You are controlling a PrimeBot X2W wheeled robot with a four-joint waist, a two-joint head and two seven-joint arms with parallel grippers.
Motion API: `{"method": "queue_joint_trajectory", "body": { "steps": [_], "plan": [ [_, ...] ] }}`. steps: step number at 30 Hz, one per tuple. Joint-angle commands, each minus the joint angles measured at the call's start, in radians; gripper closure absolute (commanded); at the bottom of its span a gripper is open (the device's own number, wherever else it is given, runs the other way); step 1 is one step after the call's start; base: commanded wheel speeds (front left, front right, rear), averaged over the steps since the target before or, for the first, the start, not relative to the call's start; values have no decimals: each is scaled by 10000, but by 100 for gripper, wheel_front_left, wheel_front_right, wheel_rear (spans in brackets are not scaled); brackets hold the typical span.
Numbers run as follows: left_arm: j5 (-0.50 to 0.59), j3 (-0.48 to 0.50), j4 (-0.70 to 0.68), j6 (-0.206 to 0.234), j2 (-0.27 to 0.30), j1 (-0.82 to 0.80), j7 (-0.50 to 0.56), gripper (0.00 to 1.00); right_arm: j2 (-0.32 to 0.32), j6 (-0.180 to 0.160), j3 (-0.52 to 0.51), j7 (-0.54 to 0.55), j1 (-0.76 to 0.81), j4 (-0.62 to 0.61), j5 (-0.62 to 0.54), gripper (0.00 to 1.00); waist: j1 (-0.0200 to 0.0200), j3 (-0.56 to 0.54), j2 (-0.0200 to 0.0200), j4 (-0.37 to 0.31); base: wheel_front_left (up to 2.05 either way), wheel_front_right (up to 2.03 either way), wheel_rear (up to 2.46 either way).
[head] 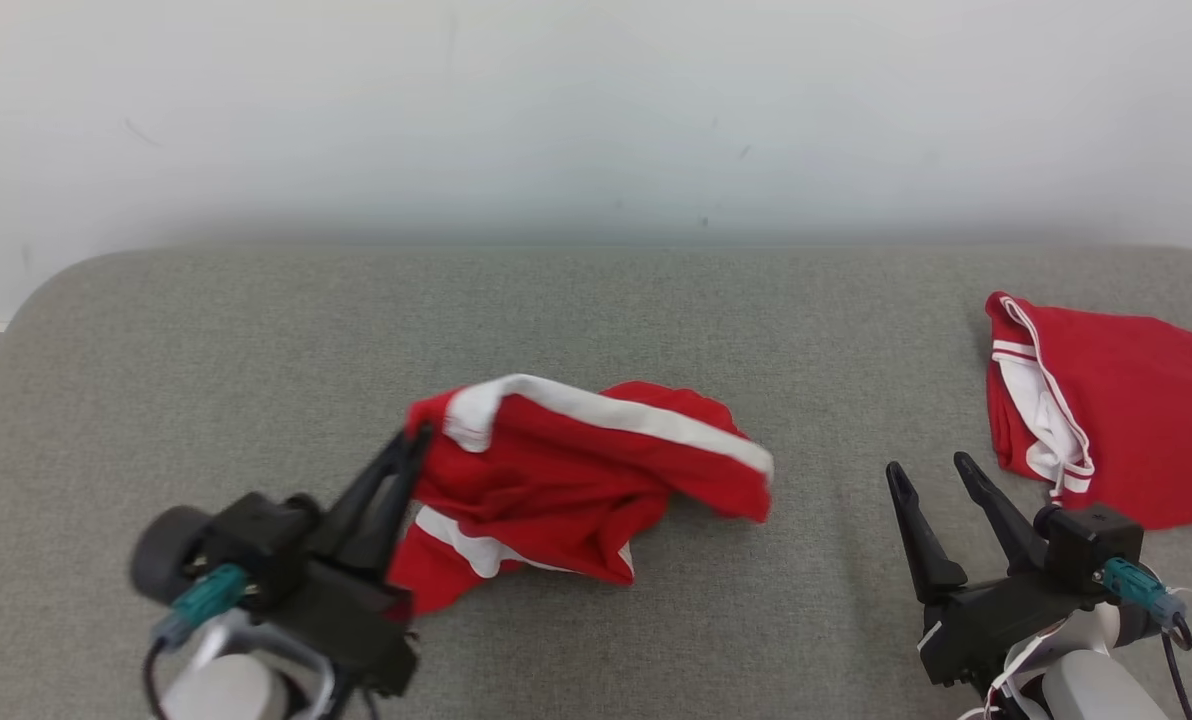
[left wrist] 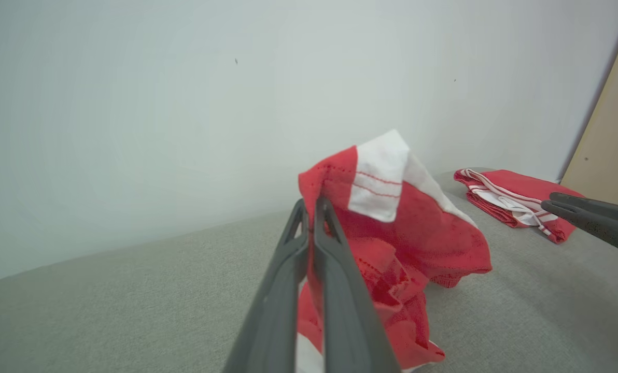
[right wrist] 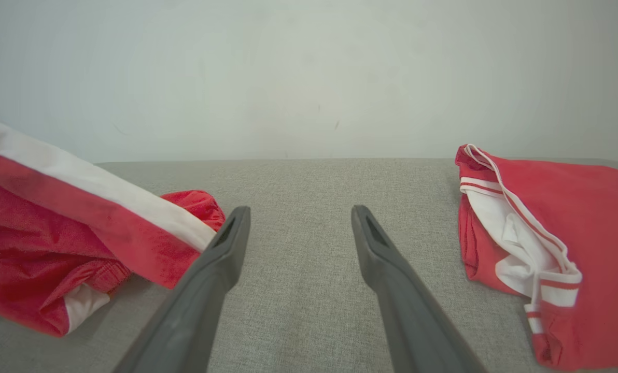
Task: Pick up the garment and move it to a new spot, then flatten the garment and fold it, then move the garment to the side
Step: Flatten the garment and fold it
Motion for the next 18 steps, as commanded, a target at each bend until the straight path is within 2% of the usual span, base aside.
{"method": "queue_joint_trajectory", "body": {
  "steps": [1,7,11,18],
  "plan": [
    [-133,271,-43,157,253,238,-115,100,-34,-8,9,-44,3,5,77,0,0,-78,-1,102,0,0,0],
    [-510,946,-53,608,904,930,-278,100,-100,-7,79,-41,-2,18,143,0,0,-99,-1,133,0,0,0],
    [-874,1158,121,718,987,1635,-380,100,-130,-7,98,-32,41,26,167,0,0,-89,-1,112,0,0,0],
    [-1348,1297,1380,367,750,2354,-630,100,-180,-7,112,-10,-5,7,145,0,0,-48,-1,123,0,0,0]
  ]
}}
